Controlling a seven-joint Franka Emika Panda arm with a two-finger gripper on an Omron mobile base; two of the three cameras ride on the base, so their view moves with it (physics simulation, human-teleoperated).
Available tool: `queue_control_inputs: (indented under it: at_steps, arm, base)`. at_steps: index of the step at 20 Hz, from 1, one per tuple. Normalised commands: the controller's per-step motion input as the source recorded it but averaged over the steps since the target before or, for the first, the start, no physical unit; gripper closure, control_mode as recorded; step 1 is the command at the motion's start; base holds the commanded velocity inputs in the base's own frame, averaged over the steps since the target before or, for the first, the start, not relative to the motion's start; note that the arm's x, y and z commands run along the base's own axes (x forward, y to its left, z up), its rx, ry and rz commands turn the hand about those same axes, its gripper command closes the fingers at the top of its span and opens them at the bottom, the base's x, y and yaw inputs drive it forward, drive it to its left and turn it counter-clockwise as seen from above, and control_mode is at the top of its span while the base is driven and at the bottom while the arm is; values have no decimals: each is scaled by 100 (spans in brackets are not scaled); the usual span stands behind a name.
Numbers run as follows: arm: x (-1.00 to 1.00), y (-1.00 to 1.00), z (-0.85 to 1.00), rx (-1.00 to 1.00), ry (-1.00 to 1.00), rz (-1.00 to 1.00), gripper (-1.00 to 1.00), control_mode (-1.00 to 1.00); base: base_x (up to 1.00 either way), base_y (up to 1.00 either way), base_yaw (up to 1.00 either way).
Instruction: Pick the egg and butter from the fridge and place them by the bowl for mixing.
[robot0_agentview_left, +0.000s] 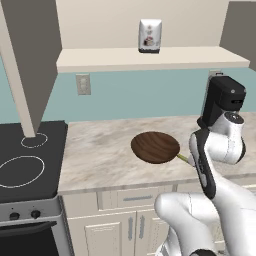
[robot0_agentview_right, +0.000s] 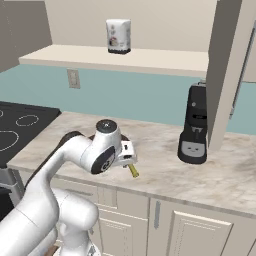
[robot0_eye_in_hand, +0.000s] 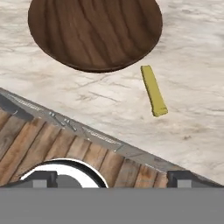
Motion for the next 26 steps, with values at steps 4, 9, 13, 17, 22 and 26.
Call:
queue_control_inputs:
  at_steps: [4,9,13,17,22,26]
  arm:
    - [-52,40,19,0,-2,-59,-100,-100]
    - [-19,41,45,3,-6,-65,-100,-100]
    - [-13,2,62,5,-11,-48,-100,-100]
    - [-41,1,27,4,-24,-6,-100,-100]
    - [-24,1,62,4,1,6,-100,-100]
    - [-26,8,25,-1,5,3,-100,-100]
  base:
    - [0,0,0]
    - [0,0,0]
    - [0,0,0]
    - [0,0,0]
    - [0,0,0]
    - [0,0,0]
